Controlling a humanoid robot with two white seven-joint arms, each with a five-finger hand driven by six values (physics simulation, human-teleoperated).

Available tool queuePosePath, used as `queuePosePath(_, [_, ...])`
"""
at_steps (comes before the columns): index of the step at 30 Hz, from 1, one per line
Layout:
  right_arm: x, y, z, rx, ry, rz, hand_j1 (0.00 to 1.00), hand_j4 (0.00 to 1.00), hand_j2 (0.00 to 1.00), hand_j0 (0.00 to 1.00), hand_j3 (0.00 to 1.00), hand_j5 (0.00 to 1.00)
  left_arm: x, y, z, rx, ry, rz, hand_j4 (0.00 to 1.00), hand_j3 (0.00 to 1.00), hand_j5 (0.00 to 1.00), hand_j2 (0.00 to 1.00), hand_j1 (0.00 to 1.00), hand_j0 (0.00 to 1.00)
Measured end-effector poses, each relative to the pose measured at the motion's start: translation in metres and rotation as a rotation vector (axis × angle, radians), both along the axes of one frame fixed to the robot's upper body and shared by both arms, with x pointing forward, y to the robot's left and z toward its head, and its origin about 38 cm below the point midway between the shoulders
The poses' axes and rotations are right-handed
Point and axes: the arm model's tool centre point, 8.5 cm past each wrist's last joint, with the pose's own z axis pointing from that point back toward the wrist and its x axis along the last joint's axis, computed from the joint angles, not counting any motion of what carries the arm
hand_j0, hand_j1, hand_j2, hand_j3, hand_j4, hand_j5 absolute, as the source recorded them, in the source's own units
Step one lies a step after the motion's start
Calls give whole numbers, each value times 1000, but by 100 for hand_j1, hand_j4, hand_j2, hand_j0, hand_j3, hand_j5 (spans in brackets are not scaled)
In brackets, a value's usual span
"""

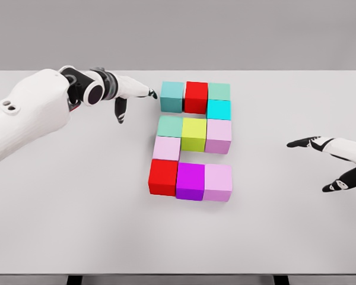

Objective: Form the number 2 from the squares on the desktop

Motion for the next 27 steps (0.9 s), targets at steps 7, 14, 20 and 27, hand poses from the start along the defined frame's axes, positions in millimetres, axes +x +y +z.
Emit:
queuePosePath(7, [-1, 1, -1, 0, 2, 4, 100, 100, 100, 100, 100, 100, -1, 5, -4, 7, 7, 7, 100, 100, 100, 100, 100, 100])
queuePosePath(14, [-2, 6, 0, 2, 0, 18, 100, 100, 100, 100, 100, 100, -2, 5, -6, 10, 10, 3, 100, 100, 100, 100, 100, 100])
queuePosePath(20, [-2, 6, 0, 2, 0, 20, 100, 100, 100, 100, 100, 100, -3, 4, -7, 10, 12, 2, 100, 100, 100, 100, 100, 100])
queuePosePath(27, [-2, 6, 0, 2, 0, 19, 100, 100, 100, 100, 100, 100, -5, 2, -16, 9, 28, 2, 100, 100, 100, 100, 100, 100])
